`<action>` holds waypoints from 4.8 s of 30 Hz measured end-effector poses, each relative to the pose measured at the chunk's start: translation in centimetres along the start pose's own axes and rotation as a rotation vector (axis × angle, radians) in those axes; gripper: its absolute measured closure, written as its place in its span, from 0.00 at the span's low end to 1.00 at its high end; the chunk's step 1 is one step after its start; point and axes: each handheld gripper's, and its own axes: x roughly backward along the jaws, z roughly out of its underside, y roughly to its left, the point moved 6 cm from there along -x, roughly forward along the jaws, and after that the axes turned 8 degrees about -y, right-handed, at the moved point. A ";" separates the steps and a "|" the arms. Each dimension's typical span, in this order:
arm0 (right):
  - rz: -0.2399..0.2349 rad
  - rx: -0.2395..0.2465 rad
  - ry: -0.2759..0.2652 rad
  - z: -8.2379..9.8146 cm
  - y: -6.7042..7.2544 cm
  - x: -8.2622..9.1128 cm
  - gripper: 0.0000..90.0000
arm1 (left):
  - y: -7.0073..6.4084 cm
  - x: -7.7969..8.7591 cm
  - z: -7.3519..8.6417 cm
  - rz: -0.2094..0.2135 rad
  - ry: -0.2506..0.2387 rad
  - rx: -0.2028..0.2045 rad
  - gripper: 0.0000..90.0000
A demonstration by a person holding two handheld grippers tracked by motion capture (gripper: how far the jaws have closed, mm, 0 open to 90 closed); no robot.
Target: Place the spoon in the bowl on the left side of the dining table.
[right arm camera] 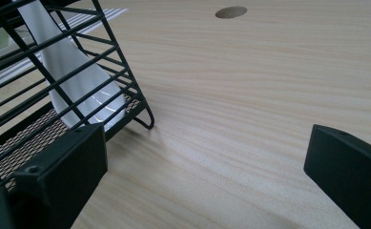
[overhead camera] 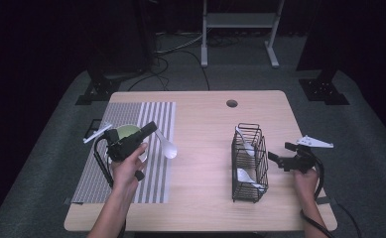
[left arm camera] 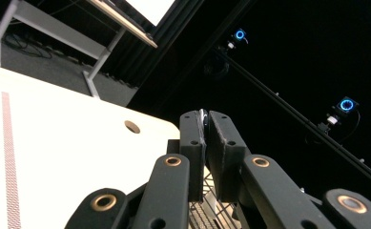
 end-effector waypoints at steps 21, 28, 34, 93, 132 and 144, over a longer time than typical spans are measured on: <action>0.006 0.007 0.007 0.0 0.1 -0.1 0.00 | 3.0 1.9 -2.2 -0.073 -0.058 0.012 0.94; 0.009 0.006 0.010 0.1 0.1 -0.1 0.00 | 4.4 2.4 -3.1 -0.111 -0.079 0.011 0.94; 0.016 0.013 0.012 0.1 0.0 -0.1 0.00 | 5.1 2.9 -3.9 -0.136 -0.093 0.006 0.94; 0.019 0.022 0.015 0.1 0.2 -0.1 0.00 | 13.2 6.3 -8.7 -0.381 -0.211 0.039 0.94; 0.005 0.032 0.014 0.0 0.2 -0.2 0.00 | 17.8 7.1 -5.9 -0.463 -0.185 0.099 0.94; 0.007 0.032 0.017 0.1 0.3 -0.2 0.00 | 18.2 7.7 -5.6 -0.475 -0.184 0.106 0.93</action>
